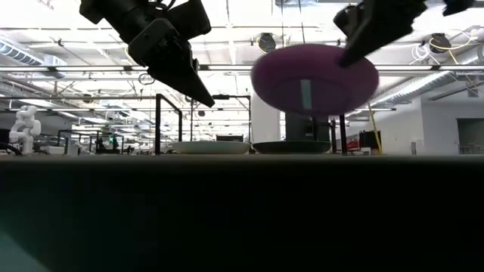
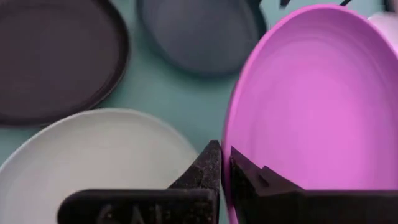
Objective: Place and stack plates onto a shelf
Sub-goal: Stack the right purple plate on top of the black plate on the shelf
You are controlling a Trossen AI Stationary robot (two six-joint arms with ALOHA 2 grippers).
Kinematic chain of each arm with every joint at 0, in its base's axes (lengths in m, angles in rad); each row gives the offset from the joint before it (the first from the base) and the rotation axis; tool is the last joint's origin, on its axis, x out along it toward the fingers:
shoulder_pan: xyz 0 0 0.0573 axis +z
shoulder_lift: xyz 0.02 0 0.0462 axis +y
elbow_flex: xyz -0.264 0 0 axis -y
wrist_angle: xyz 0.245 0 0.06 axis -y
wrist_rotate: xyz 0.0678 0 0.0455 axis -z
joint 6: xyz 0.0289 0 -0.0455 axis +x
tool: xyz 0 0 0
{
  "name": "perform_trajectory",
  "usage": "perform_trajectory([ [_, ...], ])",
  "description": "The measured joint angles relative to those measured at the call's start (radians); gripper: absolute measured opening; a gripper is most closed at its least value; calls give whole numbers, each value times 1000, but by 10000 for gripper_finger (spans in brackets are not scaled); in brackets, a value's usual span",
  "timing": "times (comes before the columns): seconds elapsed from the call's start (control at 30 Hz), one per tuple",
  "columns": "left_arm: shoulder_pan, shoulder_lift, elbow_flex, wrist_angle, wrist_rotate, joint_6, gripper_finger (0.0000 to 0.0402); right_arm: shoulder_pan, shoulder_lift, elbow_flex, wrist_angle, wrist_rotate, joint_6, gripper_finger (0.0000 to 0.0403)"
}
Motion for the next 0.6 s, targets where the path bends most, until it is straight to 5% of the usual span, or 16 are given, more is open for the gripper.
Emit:
perform_trajectory([
  [0.6,-5,0,0,-2,0,-6,124,-191,1,19,93,11,-305,2],
])
